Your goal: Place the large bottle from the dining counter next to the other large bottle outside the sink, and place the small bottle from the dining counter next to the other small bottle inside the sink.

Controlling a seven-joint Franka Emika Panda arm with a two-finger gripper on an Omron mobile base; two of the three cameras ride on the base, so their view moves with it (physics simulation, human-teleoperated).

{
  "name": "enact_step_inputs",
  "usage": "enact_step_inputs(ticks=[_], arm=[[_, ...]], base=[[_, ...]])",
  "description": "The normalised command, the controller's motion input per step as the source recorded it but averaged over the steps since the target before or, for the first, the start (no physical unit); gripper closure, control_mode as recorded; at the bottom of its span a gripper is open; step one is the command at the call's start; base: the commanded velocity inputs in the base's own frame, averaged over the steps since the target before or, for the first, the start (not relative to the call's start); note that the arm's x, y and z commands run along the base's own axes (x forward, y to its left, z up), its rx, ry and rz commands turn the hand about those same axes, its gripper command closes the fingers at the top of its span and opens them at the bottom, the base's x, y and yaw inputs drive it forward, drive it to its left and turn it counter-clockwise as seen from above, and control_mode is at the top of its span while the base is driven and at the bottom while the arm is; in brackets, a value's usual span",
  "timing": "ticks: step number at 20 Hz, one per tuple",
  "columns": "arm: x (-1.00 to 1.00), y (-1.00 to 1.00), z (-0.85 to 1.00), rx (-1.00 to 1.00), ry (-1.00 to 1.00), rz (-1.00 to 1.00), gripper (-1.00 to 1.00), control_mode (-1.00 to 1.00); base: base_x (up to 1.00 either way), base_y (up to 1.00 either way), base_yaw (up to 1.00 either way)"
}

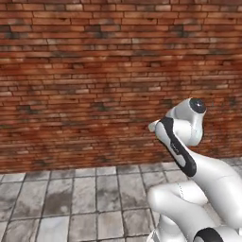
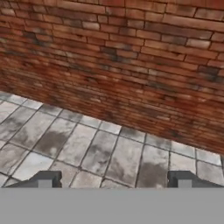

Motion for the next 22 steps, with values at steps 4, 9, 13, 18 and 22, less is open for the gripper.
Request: enact_step_inputs(ticks=[4, 9, 13, 18, 22], arm=[[0.0, 0.0, 0.0, 0.0, 0.0, 0.0, -1.0, 1.0], [0.0, 0.0, 0.0, 0.0, 0.0, 0.0, -1.0, 1.0], [0.0, 0.0, 0.0, 0.0, 0.0, 0.0, -1.0, 1.0], [0.0, 0.0, 0.0, 0.0, 0.0, 0.0, -1.0, 1.0], [0.0, 0.0, 0.0, 0.0, 0.0, 0.0, -1.0, 1.0]], base=[[0.16, 0.96, 0.58], [0.49, 0.58, 0.43], [0.95, 0.46, 0.23], [1.0, 0.6, 0.22], [0.77, 0.89, 0.31]])
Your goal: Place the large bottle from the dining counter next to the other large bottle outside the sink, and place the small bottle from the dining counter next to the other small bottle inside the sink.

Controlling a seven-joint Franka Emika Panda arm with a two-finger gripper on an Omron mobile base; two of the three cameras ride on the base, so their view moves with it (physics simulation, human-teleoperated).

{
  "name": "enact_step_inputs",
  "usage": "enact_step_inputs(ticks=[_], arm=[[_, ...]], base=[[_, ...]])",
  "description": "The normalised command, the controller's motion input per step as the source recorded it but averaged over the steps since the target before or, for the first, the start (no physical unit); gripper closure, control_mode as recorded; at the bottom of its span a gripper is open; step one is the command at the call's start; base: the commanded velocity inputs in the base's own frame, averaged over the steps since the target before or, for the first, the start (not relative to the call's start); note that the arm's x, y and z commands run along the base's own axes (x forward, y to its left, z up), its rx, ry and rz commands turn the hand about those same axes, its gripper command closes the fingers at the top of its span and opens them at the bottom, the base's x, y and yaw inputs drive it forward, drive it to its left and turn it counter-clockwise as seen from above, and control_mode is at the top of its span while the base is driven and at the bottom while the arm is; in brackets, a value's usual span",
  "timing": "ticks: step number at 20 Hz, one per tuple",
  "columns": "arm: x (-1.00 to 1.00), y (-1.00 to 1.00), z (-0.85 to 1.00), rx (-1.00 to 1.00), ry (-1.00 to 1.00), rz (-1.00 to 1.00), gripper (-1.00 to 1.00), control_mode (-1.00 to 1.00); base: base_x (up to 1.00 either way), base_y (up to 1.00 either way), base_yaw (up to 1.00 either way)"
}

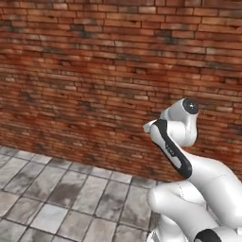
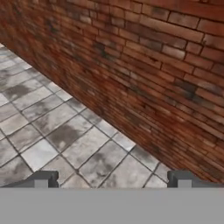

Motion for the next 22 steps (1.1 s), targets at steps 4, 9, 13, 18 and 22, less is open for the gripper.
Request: enact_step_inputs(ticks=[4, 9, 13, 18, 22], arm=[[0.0, 0.0, 0.0, 0.0, 0.0, 0.0, -1.0, 1.0], [0.0, 0.0, 0.0, 0.0, 0.0, 0.0, -1.0, 1.0], [0.0, 0.0, 0.0, 0.0, 0.0, 0.0, -1.0, 1.0], [0.0, 0.0, 0.0, 0.0, 0.0, 0.0, -1.0, 1.0], [0.0, 0.0, 0.0, 0.0, 0.0, 0.0, -1.0, 1.0]], base=[[0.36, 1.0, 0.52], [0.4, 0.95, 0.62], [0.81, 0.78, 0.53], [1.0, 0.43, 0.26], [1.0, 0.17, 0.13]])
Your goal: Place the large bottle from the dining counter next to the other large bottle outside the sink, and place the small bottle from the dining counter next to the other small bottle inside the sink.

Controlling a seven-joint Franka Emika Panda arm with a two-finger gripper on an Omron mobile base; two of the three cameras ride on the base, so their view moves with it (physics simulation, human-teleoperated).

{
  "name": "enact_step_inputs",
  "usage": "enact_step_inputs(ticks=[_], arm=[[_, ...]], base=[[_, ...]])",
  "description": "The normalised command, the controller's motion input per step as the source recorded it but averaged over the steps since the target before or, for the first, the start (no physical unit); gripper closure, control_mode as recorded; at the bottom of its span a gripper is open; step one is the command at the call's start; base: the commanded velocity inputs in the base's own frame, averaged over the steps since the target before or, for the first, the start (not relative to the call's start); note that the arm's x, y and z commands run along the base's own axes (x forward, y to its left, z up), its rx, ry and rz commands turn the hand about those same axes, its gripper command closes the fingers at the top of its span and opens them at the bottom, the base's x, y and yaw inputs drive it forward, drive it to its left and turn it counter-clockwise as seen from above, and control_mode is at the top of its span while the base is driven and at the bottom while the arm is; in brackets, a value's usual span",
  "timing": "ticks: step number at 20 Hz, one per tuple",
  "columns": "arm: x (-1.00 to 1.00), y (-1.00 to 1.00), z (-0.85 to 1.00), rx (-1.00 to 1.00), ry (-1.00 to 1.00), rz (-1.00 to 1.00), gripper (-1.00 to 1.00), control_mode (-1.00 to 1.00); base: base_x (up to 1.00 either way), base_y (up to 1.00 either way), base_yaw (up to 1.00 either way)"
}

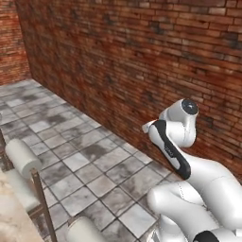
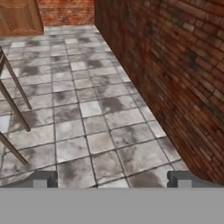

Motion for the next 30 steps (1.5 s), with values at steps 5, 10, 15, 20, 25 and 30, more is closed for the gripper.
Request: enact_step_inputs(ticks=[5, 10, 15, 20, 25, 30], arm=[[0.0, 0.0, 0.0, 0.0, 0.0, 0.0, -1.0, 1.0], [0.0, 0.0, 0.0, 0.0, 0.0, 0.0, -1.0, 1.0], [0.0, 0.0, 0.0, 0.0, 0.0, 0.0, -1.0, 1.0], [0.0, 0.0, 0.0, 0.0, 0.0, 0.0, -1.0, 1.0], [0.0, 0.0, 0.0, 0.0, 0.0, 0.0, -1.0, 1.0], [0.0, 0.0, 0.0, 0.0, 0.0, 0.0, -1.0, 1.0]], base=[[1.0, 0.07, 0.1], [1.0, 0.2, 0.11], [1.0, 0.3, 0.27], [1.0, 0.24, 0.47], [1.0, 0.0, 0.48], [0.82, 0.0, 0.53]])
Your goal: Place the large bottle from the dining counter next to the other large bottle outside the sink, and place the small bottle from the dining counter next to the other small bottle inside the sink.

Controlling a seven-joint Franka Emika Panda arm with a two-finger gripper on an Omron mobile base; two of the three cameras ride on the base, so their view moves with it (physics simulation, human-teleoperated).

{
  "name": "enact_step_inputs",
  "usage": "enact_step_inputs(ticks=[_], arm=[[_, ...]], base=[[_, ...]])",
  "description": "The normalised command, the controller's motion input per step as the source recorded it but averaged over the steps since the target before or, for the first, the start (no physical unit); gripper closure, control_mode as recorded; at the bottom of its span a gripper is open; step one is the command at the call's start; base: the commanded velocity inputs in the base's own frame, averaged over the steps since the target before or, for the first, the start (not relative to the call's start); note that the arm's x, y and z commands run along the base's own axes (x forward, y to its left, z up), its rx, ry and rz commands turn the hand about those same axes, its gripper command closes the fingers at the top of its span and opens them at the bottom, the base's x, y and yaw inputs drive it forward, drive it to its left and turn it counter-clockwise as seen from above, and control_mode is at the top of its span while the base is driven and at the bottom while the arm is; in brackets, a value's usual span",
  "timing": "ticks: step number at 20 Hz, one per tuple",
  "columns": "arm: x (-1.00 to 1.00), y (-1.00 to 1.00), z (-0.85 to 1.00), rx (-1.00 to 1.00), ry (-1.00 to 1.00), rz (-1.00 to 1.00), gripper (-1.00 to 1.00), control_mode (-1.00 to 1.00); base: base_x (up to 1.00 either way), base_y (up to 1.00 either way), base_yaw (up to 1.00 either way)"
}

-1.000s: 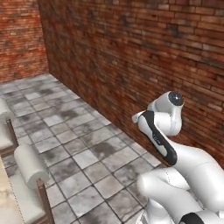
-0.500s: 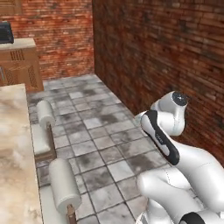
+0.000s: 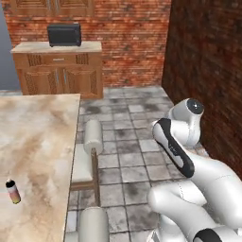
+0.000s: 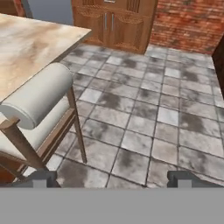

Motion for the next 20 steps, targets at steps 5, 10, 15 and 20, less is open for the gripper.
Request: enact_step_inputs(ticks=[5, 10, 15, 20], arm=[[0.0, 0.0, 0.0, 0.0, 0.0, 0.0, -1.0, 1.0], [0.0, 0.0, 0.0, 0.0, 0.0, 0.0, -1.0, 1.0], [0.0, 0.0, 0.0, 0.0, 0.0, 0.0, -1.0, 1.0], [0.0, 0.0, 0.0, 0.0, 0.0, 0.0, -1.0, 1.0]], base=[[0.31, 0.0, 0.57], [-0.05, -0.13, 0.66], [-0.06, -0.34, 0.65], [0.0, -0.26, 0.5]])
